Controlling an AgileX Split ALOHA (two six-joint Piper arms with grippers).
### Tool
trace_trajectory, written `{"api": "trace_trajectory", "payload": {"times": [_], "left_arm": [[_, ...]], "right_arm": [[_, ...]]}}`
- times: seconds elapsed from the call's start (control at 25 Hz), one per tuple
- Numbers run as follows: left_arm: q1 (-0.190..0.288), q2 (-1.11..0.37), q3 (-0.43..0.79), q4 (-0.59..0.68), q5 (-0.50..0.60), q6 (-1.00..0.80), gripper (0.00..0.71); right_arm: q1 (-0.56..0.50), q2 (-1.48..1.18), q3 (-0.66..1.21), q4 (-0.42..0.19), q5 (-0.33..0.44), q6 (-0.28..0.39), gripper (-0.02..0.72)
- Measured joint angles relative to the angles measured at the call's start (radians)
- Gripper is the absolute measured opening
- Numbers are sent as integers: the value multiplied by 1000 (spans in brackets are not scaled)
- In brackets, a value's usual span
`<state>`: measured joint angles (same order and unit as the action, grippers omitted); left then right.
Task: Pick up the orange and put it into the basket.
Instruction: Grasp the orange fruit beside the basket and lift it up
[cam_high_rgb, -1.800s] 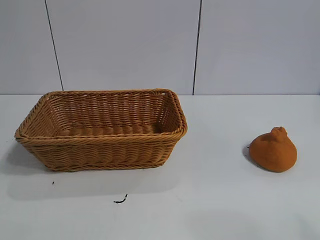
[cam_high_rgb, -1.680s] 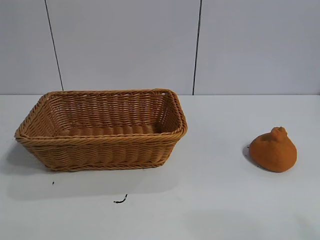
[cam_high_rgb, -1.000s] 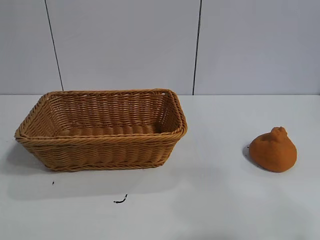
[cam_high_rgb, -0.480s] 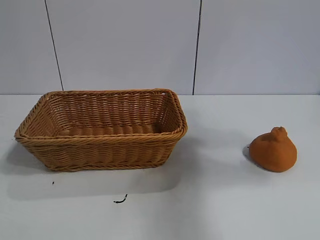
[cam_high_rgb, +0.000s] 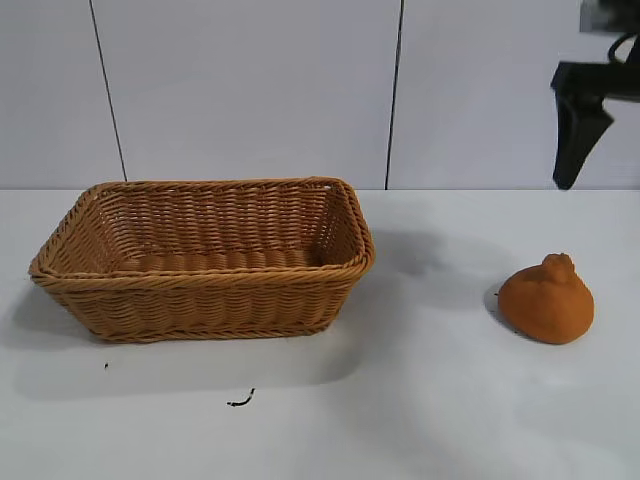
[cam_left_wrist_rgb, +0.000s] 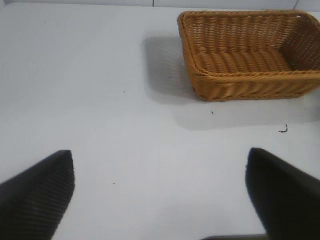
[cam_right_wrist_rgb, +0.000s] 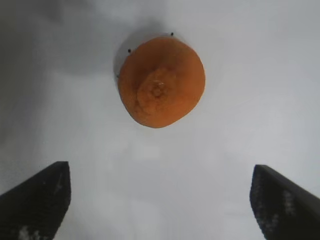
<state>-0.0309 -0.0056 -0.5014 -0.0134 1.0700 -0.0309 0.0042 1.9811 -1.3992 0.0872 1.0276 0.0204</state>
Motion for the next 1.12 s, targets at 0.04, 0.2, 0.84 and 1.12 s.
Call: {"api": "trace_trajectory", "payload": {"times": [0.04, 0.2, 0.84, 1.12], "left_arm": [[0, 0, 0, 0, 0, 0, 666], [0, 0, 0, 0, 0, 0, 666], [0, 0, 0, 0, 0, 0, 666], [0, 0, 0, 0, 0, 0, 666]], "right_arm": [[0, 17, 0, 3, -18, 0, 673], [0, 85, -1, 21, -82, 0, 673], [0, 133, -3, 25, -106, 0, 52], [0, 39, -86, 8, -52, 0, 52]]}}
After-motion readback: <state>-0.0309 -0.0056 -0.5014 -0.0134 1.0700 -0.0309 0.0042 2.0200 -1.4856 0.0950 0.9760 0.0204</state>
